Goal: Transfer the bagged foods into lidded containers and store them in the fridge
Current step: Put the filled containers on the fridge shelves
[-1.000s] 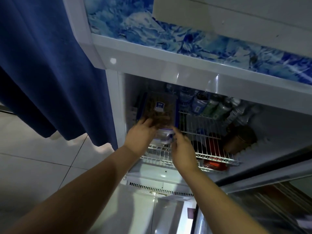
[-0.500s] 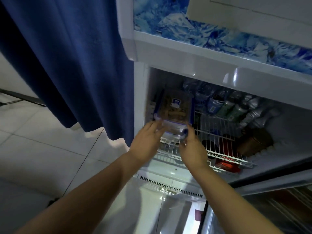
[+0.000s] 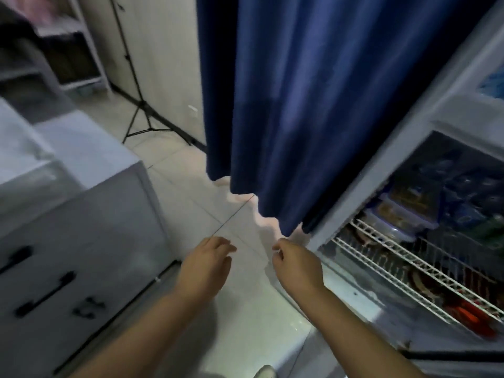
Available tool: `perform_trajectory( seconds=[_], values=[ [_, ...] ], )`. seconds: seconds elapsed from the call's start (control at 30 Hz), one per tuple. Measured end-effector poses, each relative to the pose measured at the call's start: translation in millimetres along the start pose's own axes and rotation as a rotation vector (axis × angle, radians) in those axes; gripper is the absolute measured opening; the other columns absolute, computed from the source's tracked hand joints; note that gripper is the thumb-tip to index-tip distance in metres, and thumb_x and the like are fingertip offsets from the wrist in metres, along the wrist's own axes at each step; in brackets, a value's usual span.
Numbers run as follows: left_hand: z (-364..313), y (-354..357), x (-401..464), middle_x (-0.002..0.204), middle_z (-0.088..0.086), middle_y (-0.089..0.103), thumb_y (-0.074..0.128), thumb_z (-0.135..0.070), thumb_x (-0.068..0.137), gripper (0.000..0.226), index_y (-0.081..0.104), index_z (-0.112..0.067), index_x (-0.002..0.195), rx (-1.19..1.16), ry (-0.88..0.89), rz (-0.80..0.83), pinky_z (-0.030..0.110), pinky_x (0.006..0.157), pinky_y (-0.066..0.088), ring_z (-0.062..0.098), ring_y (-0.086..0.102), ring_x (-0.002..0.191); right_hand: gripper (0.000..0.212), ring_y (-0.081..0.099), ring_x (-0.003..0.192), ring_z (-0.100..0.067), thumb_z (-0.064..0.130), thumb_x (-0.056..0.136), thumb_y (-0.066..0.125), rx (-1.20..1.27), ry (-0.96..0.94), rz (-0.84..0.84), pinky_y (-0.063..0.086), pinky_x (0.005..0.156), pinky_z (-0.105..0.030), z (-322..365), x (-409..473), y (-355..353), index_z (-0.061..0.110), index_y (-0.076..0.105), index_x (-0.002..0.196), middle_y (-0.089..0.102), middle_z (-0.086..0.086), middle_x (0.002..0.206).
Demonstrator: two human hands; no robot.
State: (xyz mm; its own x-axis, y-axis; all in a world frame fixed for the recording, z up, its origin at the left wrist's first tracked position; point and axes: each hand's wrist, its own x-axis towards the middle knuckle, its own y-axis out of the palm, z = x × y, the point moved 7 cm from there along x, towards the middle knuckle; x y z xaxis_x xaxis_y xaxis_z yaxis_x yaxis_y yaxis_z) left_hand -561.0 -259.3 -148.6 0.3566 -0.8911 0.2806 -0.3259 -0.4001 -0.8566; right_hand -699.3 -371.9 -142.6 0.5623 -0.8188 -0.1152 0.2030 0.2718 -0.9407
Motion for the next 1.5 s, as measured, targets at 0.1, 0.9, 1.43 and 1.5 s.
perform_trajectory(
  seconds=[0.1, 0.9, 1.43, 1.5],
  values=[
    [70, -56, -68, 0.085, -0.005, 0.068, 0.067, -0.008, 0.070, 0.017, 0.072, -0.018, 0.083, 0.037, -0.119, -0.067, 0.023, 0.049, 0.047, 0.020, 0.065, 0.071, 0.029, 0.060, 0.098, -0.019, 0.021, 0.094, 0.040, 0.010, -0.120, 0.075, 0.043, 0.074, -0.026, 101, -22, 32, 0.026, 0.058, 0.117, 0.065, 0.005, 0.113],
    [352, -379, -468, 0.088, -0.012, 0.064, 0.064, -0.011, 0.083, 0.020, 0.069, -0.024, 0.097, 0.031, -1.100, -0.675, 0.029, 0.063, 0.050, 0.009, 0.061, 0.081, 0.027, 0.057, 0.093, -0.012, 0.024, 0.097, 0.038, -0.028, -1.117, 0.329, 0.046, 0.075, -0.027, 657, -232, 184, 0.021, 0.061, 0.108, 0.064, 0.006, 0.104],
    [497, -489, -483, 0.104, -0.009, 0.062, 0.060, -0.016, 0.086, 0.025, 0.063, -0.024, 0.110, 0.113, -1.409, -0.903, 0.007, 0.063, 0.034, 0.007, 0.055, 0.085, 0.025, 0.061, 0.093, -0.011, 0.025, 0.094, 0.043, 0.109, -1.197, 0.508, 0.050, 0.081, -0.025, 852, -182, 247, 0.025, 0.064, 0.108, 0.067, 0.008, 0.106],
    [511, -494, -488, 0.109, -0.006, 0.061, 0.060, -0.016, 0.086, 0.027, 0.062, -0.023, 0.113, 0.130, -1.431, -0.887, 0.011, 0.067, 0.038, 0.010, 0.054, 0.093, 0.025, 0.061, 0.092, -0.011, 0.025, 0.094, 0.044, 0.114, -1.182, 0.531, 0.051, 0.081, -0.027, 866, -183, 257, 0.025, 0.063, 0.109, 0.068, 0.008, 0.106]
  ],
)
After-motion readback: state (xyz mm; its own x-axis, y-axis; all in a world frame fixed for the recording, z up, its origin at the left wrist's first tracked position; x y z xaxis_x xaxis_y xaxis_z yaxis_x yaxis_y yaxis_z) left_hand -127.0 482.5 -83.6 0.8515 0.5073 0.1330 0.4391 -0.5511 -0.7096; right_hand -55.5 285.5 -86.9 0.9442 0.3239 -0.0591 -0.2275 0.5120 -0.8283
